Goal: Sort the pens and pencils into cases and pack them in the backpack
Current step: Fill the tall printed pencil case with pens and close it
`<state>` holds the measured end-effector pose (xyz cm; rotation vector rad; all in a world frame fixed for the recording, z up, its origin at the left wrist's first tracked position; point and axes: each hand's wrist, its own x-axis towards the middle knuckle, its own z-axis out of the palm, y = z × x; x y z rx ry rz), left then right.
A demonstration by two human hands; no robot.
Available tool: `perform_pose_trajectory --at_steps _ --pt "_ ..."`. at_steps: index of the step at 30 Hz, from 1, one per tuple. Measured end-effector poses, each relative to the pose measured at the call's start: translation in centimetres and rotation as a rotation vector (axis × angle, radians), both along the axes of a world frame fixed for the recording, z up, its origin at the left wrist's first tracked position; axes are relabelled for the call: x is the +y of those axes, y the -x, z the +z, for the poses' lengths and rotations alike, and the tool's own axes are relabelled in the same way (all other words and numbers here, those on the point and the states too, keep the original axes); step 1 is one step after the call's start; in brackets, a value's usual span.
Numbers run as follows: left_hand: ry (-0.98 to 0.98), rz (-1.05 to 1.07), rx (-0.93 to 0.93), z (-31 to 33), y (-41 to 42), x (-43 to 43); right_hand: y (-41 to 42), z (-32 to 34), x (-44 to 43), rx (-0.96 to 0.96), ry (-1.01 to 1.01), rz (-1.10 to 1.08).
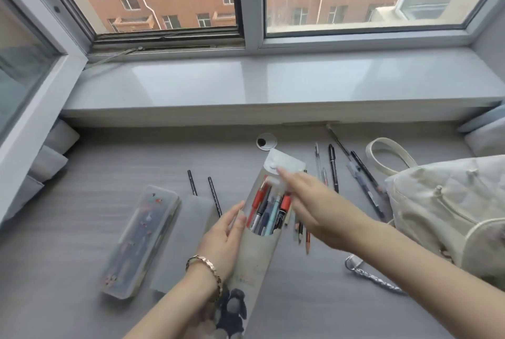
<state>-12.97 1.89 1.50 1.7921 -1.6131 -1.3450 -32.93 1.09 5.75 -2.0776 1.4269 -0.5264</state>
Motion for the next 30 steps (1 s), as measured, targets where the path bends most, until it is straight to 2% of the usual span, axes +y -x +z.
perform_pose_trajectory --at_steps 1,5,8,9,11,14,17,22,24,27,30 --pt "-0.004 0.001 -0.008 -0.1 -0.1 0.1 0.5 0.1 0.2 -0.114 -0.075 -0.085" --pt "-0.007 -0.008 -0.06 -0.2 0.0 0.2 2.3 0.1 1.2 -0.777 -0.155 -0.504" --pt "-0.016 -0.013 -0.075 -0.4 0.1 0.2 2.9 0.5 1.8 -1.184 -0.324 -0.664" --pt "-0.02 -0.016 -0.08 -0.4 0.3 0.2 3.1 0.7 2.0 -1.247 -0.372 -0.681" --pt "-0.021 -0.041 -0.087 -0.4 0.4 0.1 3.2 0.9 2.5 -1.181 -0.464 -0.701" --pt "-0.006 -0.104 -0.088 -0.1 0.8 0.2 3.1 0.9 2.9 -0.911 -0.575 -0.73" --pt "-0.002 -0.155 -0.109 0.1 1.2 0.4 2.2 1.4 2.9 -0.737 -0.443 -0.692" --pt "0.013 -0.255 -0.114 1.0 1.8 0.9 0.4 0.8 3.0 -0.637 -0.343 -0.668" --pt "0.028 -0.285 -0.097 1.3 1.9 1.2 0.6 0.6 3.0 -0.695 -0.362 -0.668" --pt "0.037 -0.271 -0.074 1.3 1.9 1.4 1.6 0.1 3.1 -0.772 -0.275 -0.738" --pt "0.019 -0.256 -0.068 1.3 2.0 1.5 2.0 -0.9 3.3 -0.545 -0.138 -0.733"
